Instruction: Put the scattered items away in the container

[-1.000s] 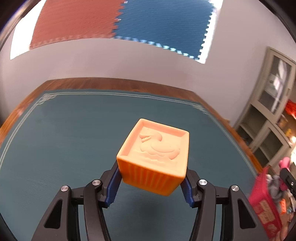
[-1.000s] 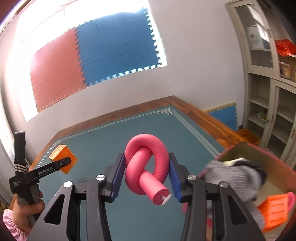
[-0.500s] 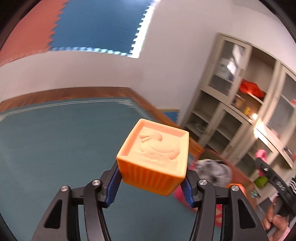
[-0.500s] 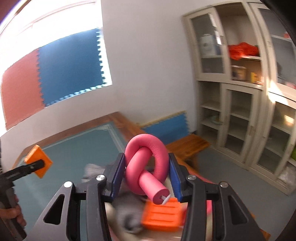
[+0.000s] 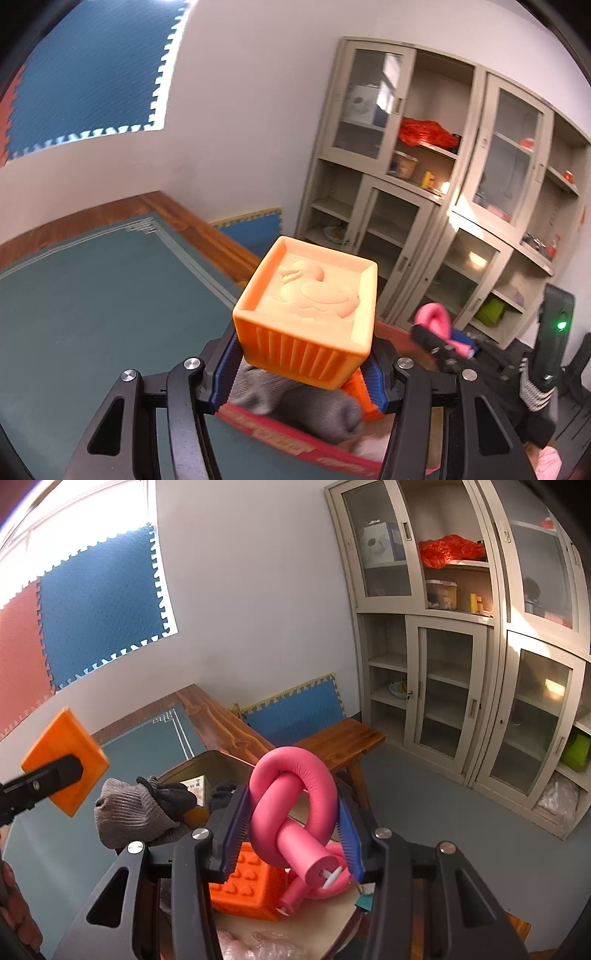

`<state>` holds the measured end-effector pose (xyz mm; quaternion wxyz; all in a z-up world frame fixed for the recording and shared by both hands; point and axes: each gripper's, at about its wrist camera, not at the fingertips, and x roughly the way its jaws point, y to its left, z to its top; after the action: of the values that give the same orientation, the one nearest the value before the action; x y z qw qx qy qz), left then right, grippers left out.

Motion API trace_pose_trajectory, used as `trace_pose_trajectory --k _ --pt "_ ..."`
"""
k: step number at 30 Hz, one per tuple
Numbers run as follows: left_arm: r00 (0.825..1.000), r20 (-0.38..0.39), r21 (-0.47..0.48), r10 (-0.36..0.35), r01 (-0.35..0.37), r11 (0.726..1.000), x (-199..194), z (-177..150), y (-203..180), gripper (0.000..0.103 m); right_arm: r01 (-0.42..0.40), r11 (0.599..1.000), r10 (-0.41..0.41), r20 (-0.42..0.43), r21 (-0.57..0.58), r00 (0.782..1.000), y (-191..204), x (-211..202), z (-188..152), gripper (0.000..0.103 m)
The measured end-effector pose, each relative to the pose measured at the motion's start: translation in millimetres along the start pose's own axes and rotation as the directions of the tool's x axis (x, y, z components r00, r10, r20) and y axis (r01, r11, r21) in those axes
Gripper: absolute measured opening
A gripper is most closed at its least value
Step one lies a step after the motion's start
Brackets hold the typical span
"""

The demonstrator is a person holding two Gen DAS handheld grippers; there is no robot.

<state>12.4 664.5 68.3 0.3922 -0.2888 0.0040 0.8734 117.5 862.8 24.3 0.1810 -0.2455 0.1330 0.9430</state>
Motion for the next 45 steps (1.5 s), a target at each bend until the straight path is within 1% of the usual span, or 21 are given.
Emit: trace_pose_trajectory --k 5,6,7,8,9,10,11,17,25,26,27,28,29,30,31,32,35,40,42,43,45 --pt "0.999 -0.012 0.044 -0.029 0.030 0.999 14 8 -26 0.059 -0.001 1.000 0.001 -0.023 0.018 1.000 -7 3 -3 0.051" --pt "0.999 -0.015 0.046 -0.028 0.029 0.999 17 8 -29 0.060 -0.009 1.000 0.009 -0.030 0.029 0.999 -10 3 -3 0.054" --pt "0.999 -0.024 0.047 -0.024 0.025 0.999 20 8 -31 0.060 -0.011 0.999 0.013 -0.034 0.038 0.999 -13 3 -4 0.060" --pt "0.999 -0.033 0.045 -0.023 0.024 0.999 23 6 -33 0.062 -0.007 0.999 0.008 -0.033 0.046 0.999 -15 2 -5 0.062" --pt "0.999 -0.043 0.042 -0.021 0.023 0.999 26 5 -34 0.069 -0.005 0.999 0.006 -0.032 0.053 0.999 -17 0 -6 0.065" --pt "0.998 -0.052 0.038 -0.020 0.022 0.999 29 4 -35 0.074 -0.006 0.998 0.007 -0.031 0.058 0.999 -18 -1 -7 0.066" --pt "0.998 -0.052 0.037 -0.019 0.021 0.999 29 3 -35 0.082 -0.007 0.998 0.009 -0.029 0.065 1.000 -20 -2 -7 0.066" --pt "0.999 -0.050 0.027 -0.008 0.009 1.000 26 1 -30 0.082 -0.020 0.996 0.021 -0.014 0.088 1.000 -22 -7 -8 0.068" --pt "0.999 -0.046 0.015 0.019 -0.018 1.000 20 -2 -20 0.082 -0.033 0.997 0.034 -0.008 0.068 0.999 -10 -9 -9 0.068" --pt "0.999 -0.048 0.012 0.027 -0.026 1.000 19 -3 -18 0.082 -0.034 0.997 0.034 -0.010 0.066 0.999 -9 -9 -10 0.068" --pt "0.998 -0.051 0.013 0.032 -0.032 0.999 18 -4 -17 0.084 -0.035 0.997 0.036 -0.013 0.065 0.999 -8 -10 -10 0.071" --pt "0.998 -0.054 0.014 0.038 -0.037 0.999 17 -6 -16 0.085 -0.037 0.997 0.038 -0.018 0.063 0.999 -8 -10 -10 0.076" --pt "0.997 -0.057 0.016 0.043 -0.042 0.999 17 -8 -15 0.089 -0.041 0.997 0.042 -0.021 0.061 0.999 -7 -12 -11 0.079" --pt "0.997 -0.058 0.020 0.056 -0.055 0.998 15 -10 -15 0.097 -0.046 0.997 0.048 -0.022 0.059 0.999 -6 -14 -11 0.081" --pt "0.995 -0.057 0.028 0.076 -0.075 0.997 13 -13 -15 0.101 -0.050 0.997 0.051 -0.022 0.056 0.998 -6 -17 -12 0.081" --pt "0.994 -0.056 0.037 0.098 -0.096 0.995 11 -15 -15 0.102 -0.050 0.997 0.052 -0.025 0.050 0.998 -6 -19 -12 0.082" --pt "0.983 -0.050 0.069 0.178 -0.174 0.982 5 -20 -16 0.102 -0.046 0.999 0.047 -0.045 0.017 0.998 -2 -27 -14 0.085" --pt "0.968 -0.059 0.068 0.246 -0.242 0.968 -5 -25 -12 0.102 -0.031 0.999 0.028 -0.075 -0.040 0.997 6 -42 -20 0.089" --pt "0.960 -0.074 0.069 0.268 -0.264 0.962 -8 -29 -12 0.102 -0.024 0.998 0.019 -0.083 -0.061 0.996 8 -48 -23 0.091" --pt "0.956 -0.086 0.070 0.282 -0.276 0.959 -9 -31 -12 0.102 -0.022 0.997 0.015 -0.088 -0.071 0.996 9 -50 -25 0.096" --pt "0.958 -0.102 0.071 0.268 -0.262 0.962 -13 -38 -13 0.102 -0.019 0.995 0.009 -0.100 -0.097 0.995 12 -56 -31 0.103"
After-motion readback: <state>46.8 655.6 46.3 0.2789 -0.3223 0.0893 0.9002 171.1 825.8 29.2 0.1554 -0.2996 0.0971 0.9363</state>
